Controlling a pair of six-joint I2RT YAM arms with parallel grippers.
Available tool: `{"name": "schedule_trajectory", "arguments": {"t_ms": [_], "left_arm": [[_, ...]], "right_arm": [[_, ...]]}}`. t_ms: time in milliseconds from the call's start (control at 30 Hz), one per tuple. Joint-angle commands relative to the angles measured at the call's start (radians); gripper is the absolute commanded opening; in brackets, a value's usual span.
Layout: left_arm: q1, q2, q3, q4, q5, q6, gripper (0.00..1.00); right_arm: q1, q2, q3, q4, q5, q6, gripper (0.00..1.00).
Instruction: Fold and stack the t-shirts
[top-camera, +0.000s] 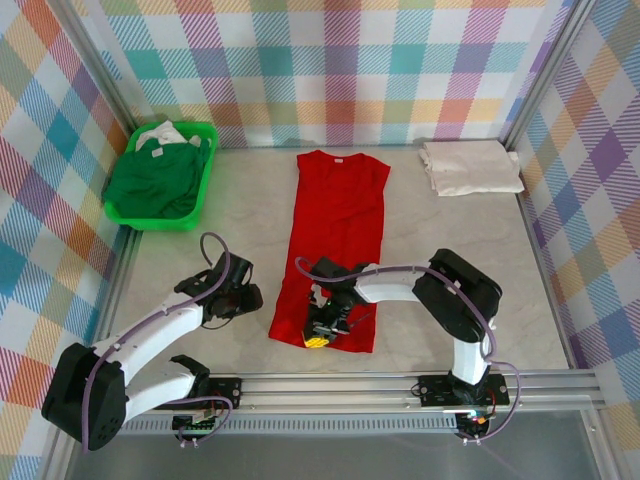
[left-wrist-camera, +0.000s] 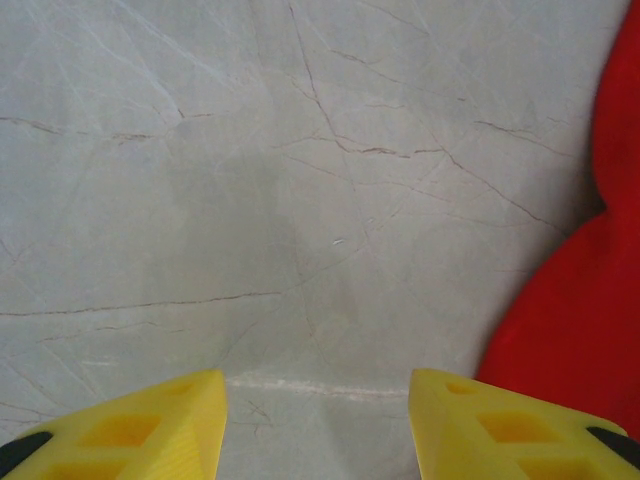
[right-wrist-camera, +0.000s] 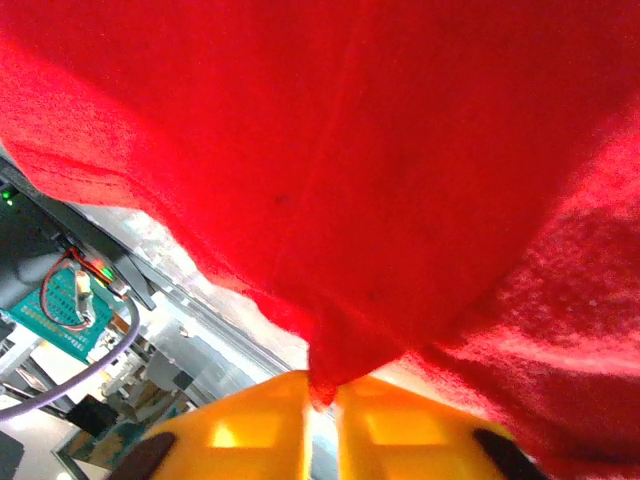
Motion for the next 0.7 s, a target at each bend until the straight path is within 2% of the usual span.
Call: {"name": "schedule_trajectory", "arguments": {"t_ms": [0, 133, 400, 667], "left_arm": [[-0.007, -0.017, -0.019, 0.005, -0.001, 0.008, 0.52], [-0.007, -0.018, -0.017, 0.001, -0.006, 0.008, 0.52], [-0.008, -0.027, -0.013, -0.005, -0.025, -0.003, 0.52], [-0.007, -0.026, -0.005, -0.012, -0.028, -0.004, 0.52]], "right_arm": [[0.008, 0.005, 0.021, -0.003, 0.002, 0.010, 0.10], [0.008, -0.032, 0.025, -0.039, 0.015, 0.002, 0.00], [-0.015, -0.136, 0.105, -0.237, 0.101, -0.078, 0.00], [-0.030, -0.244, 0.078, -0.319, 0.163, -0.078, 0.00]]}}
